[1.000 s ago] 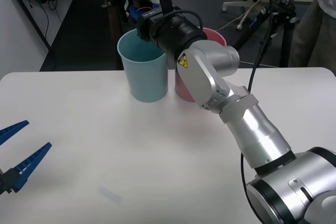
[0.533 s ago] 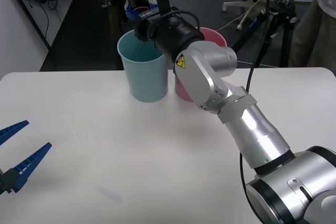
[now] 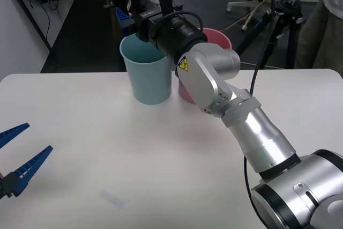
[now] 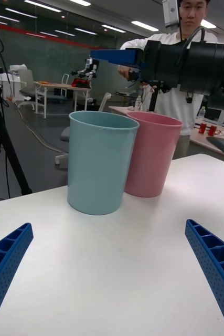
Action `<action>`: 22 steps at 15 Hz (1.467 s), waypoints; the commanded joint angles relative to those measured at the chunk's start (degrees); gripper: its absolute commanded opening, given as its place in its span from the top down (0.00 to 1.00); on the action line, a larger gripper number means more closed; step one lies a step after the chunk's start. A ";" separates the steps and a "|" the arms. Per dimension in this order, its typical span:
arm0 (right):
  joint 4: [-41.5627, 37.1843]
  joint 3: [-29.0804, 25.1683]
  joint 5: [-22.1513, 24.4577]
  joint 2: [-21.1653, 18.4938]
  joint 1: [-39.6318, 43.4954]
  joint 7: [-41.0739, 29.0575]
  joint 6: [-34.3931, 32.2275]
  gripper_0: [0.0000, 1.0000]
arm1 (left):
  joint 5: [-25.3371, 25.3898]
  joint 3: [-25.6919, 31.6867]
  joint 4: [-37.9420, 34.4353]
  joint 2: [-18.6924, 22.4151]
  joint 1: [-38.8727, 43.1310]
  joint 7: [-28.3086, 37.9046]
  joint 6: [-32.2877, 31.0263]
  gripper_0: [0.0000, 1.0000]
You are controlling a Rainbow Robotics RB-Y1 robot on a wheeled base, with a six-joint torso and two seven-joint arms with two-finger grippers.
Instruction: Grasp the object on the table and drop it into the matching bin: aluminum can to the light blue bin, PET bottle to the pink bin.
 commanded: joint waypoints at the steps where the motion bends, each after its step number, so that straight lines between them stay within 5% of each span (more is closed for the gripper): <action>1: 0.06 0.01 -0.17 0.00 -0.02 0.18 0.08 0.00 | 0.00 0.00 0.00 0.00 0.00 0.00 0.00 0.00; 6: -2.75 0.01 -1.14 -0.18 3.68 1.06 1.57 0.00 | 0.00 0.00 0.00 0.00 0.00 0.00 0.00 0.00; 12: -21.83 -0.78 -6.32 -4.66 16.95 4.31 -7.31 0.00 | 0.00 0.00 0.00 0.00 0.00 0.00 0.00 0.00; 17: -37.47 -5.88 -30.40 -13.62 31.54 23.65 -15.31 0.00 | 0.00 0.00 0.00 0.00 0.00 0.00 0.00 0.00; 22: -40.81 -19.24 -52.82 -19.07 43.05 43.51 -25.68 0.00 | 0.00 0.00 0.00 0.00 0.00 0.00 0.00 0.00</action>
